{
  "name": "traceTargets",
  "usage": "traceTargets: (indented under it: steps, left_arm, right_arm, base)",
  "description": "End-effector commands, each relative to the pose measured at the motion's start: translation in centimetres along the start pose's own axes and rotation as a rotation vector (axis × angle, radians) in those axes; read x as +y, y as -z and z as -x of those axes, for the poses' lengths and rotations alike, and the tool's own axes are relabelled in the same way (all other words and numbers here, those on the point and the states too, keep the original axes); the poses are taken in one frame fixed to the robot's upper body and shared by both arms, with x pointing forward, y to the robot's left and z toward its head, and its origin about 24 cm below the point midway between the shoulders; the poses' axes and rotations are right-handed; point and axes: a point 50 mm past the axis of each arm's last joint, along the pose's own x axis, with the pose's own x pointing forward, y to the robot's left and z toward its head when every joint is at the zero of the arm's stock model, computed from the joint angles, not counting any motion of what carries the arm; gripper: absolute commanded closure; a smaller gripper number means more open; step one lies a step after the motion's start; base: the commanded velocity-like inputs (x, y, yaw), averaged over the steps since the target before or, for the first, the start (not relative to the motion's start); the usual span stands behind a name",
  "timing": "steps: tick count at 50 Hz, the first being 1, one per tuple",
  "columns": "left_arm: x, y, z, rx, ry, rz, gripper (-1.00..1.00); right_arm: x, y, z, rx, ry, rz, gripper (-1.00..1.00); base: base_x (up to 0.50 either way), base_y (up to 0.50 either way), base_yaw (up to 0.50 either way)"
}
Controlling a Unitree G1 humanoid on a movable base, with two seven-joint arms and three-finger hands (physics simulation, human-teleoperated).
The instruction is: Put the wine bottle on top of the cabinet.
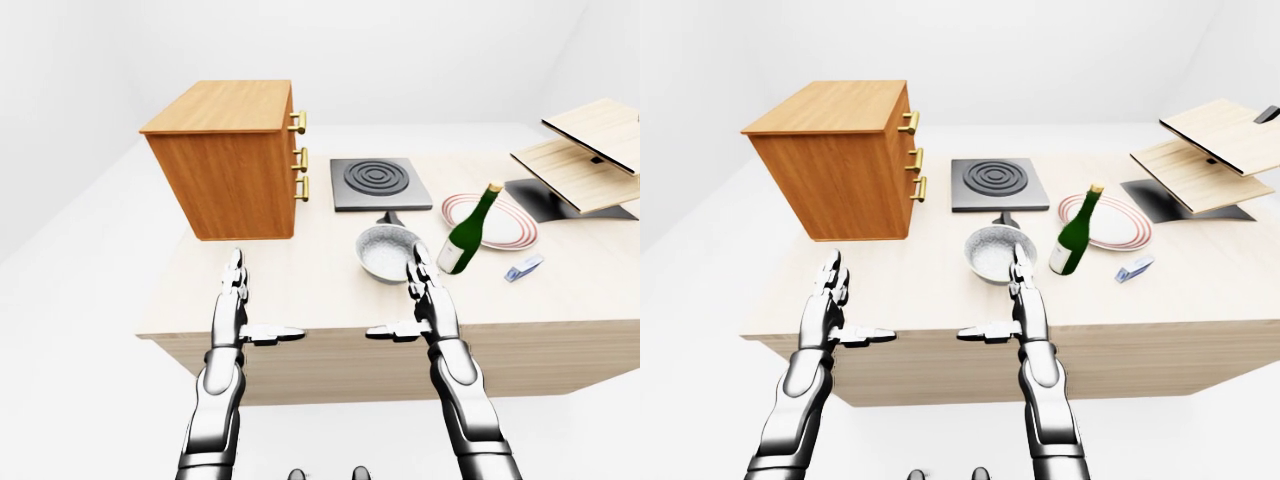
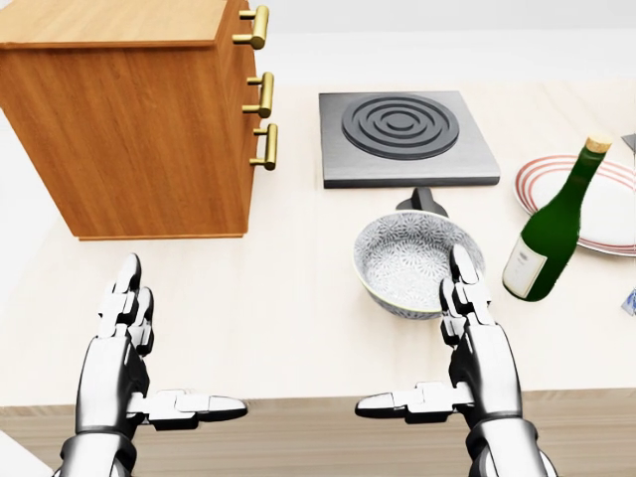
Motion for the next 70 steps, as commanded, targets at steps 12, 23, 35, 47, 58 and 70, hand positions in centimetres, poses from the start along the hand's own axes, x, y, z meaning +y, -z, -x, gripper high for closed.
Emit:
traceTargets:
  steps: [12, 23, 35, 47, 58, 70]
  left_arm:
    - [-0.07, -0.02, 0.05, 0.003, 0.001, 0.0, -1.0]
    - [-0.06, 0.0, -0.01, 0.007, -0.001, -0.002, -1.0]
    - [-0.11, -0.11, 0.1, 0.002, 0.001, -0.001, -1.0]
    - [-0.11, -0.11, 0.01, 0.004, 0.001, -0.002, -1.0]
    - [-0.1, -0.13, 0.08, -0.001, 0.002, 0.0, -1.0]
    - [-0.08, -0.07, 0.06, 0.0, 0.002, 0.0, -1.0]
  right_arm:
    - [0.02, -0.03, 0.02, -0.01, -0.007, -0.001, -1.0]
    - [0.21, 0.06, -0.07, -0.001, -0.005, 0.013, -1.0]
    - [0.11, -0.1, 0.09, -0.006, -0.005, 0.0, -1.0]
    - [0.13, -0.19, 0.1, -0.011, -0.008, -0.002, -1.0]
    - [0.07, -0.03, 0.03, -0.002, -0.003, 0.004, -1.0]
    - [0.21, -0.29, 0.17, -0.019, -0.011, 0.009, -1.0]
  base:
    - [0.0, 0.45, 0.0]
    - [0.0, 0.02, 0.0]
    - [0.04, 0.0, 0.0]
    - [0.4, -0.01, 0.0]
    - [0.43, -0.01, 0.0]
    - [0.0, 0.0, 0.0]
